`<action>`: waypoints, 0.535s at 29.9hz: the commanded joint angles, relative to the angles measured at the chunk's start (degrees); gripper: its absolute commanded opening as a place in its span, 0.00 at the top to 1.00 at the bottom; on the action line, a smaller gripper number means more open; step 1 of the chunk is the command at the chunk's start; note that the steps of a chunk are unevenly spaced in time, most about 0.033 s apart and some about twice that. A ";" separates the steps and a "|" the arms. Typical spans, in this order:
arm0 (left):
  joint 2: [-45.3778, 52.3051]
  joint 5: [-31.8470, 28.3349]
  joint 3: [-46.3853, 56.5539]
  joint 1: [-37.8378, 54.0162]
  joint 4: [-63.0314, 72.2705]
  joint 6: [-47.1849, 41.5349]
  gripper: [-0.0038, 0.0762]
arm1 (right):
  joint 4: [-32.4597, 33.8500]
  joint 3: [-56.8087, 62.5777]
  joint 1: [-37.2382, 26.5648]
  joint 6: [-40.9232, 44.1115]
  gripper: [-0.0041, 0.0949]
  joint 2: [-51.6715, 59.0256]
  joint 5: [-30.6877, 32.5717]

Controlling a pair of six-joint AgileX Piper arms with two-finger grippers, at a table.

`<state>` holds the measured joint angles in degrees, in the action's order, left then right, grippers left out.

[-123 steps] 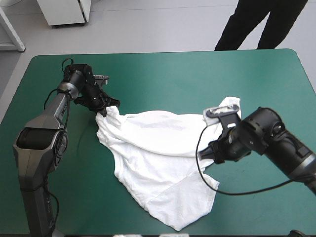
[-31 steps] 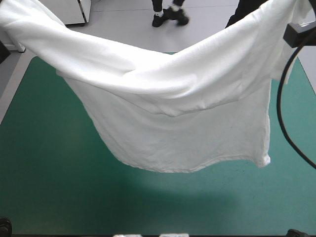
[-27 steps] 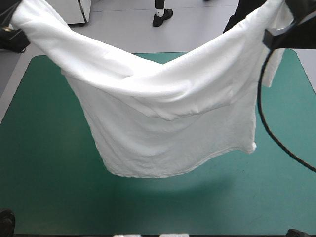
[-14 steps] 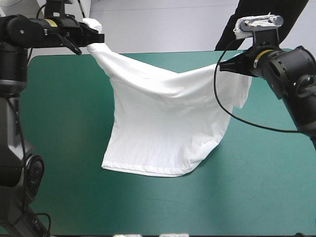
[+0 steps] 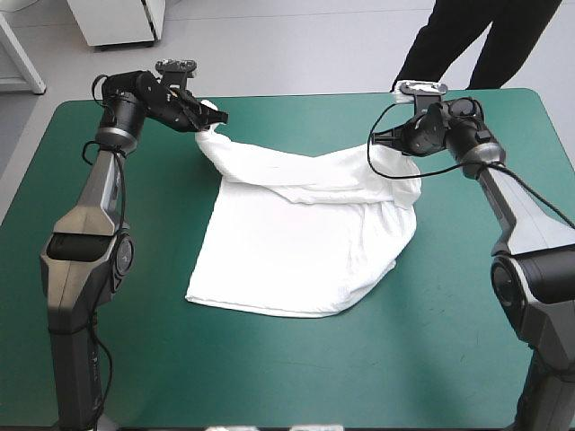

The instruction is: Fold the cloth

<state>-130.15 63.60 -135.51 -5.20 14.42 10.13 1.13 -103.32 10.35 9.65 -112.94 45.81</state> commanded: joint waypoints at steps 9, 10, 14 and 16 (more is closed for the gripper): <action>-0.13 0.11 -1.44 -0.33 0.83 0.79 0.79 | -1.87 -5.43 -1.06 -3.07 0.65 -0.04 1.13; -0.13 1.53 -1.44 -0.33 1.27 1.58 0.70 | -1.87 -5.80 -1.06 -3.09 0.58 -0.04 1.98; 0.88 7.36 -1.97 -0.33 2.02 -0.85 0.34 | -1.87 -9.04 -1.06 -2.29 0.32 0.45 6.37; 1.21 10.16 -3.33 -0.33 1.22 -3.04 0.25 | -1.87 -11.11 -1.06 -2.29 0.33 0.98 8.32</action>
<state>-134.19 70.60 -135.74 -5.20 14.65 10.00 -0.54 -110.22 9.74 7.51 -116.23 53.51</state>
